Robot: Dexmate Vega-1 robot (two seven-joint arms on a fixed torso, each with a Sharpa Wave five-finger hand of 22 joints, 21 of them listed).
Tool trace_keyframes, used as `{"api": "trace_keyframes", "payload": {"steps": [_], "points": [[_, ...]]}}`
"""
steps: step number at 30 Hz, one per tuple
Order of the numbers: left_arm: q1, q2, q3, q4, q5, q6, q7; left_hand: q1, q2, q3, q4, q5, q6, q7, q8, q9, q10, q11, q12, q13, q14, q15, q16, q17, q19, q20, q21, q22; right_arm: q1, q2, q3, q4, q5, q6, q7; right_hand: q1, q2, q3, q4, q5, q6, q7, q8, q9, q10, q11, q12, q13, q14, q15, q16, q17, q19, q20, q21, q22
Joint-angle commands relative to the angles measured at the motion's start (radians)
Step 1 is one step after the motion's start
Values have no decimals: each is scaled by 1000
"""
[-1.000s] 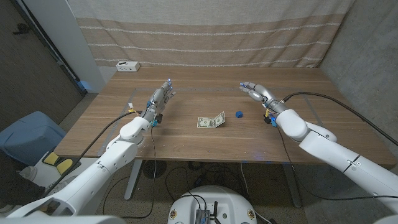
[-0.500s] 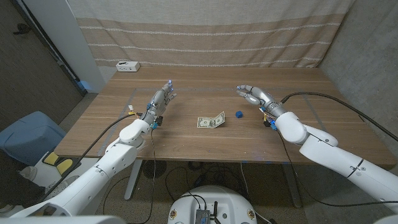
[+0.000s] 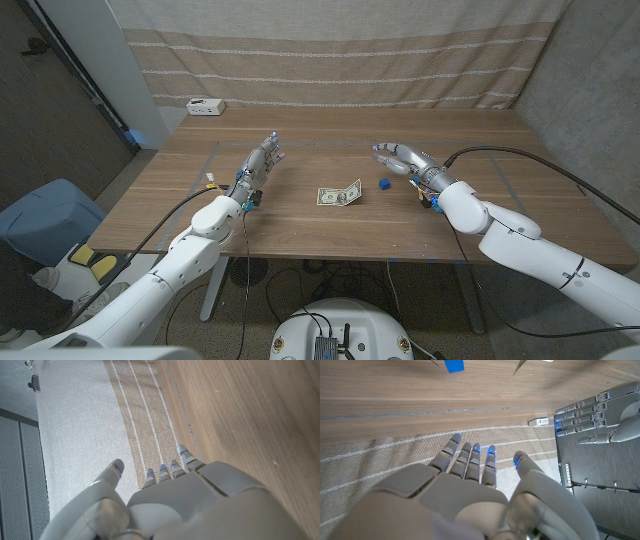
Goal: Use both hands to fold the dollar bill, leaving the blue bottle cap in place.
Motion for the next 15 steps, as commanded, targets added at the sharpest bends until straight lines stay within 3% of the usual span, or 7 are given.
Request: {"api": "trace_keyframes", "payload": {"steps": [1,15], "points": [[5,2,-1,-4,-1,-7,-6,-2,-10,-3,-2,1,3,-1,-1,4,2,-4,1,5,0,2,7,4,7,7,-2,1,12,-5,-31,-34,-75,-51,50,12,5,10,1,4,14,2,5,2,8,-6,5,5,9,-3,6,5,13,-5,6,4],[14,6,-5,-9,-4,-11,-7,-3,-10,-3,-2,1,3,-2,-2,4,5,-3,1,5,3,-3,7,4,9,8,-6,2,31,10,-75,-39,-147,-73,97,24,4,17,-1,4,21,-2,-5,2,3,-18,-5,5,5,-17,3,6,14,-9,2,4]]}}
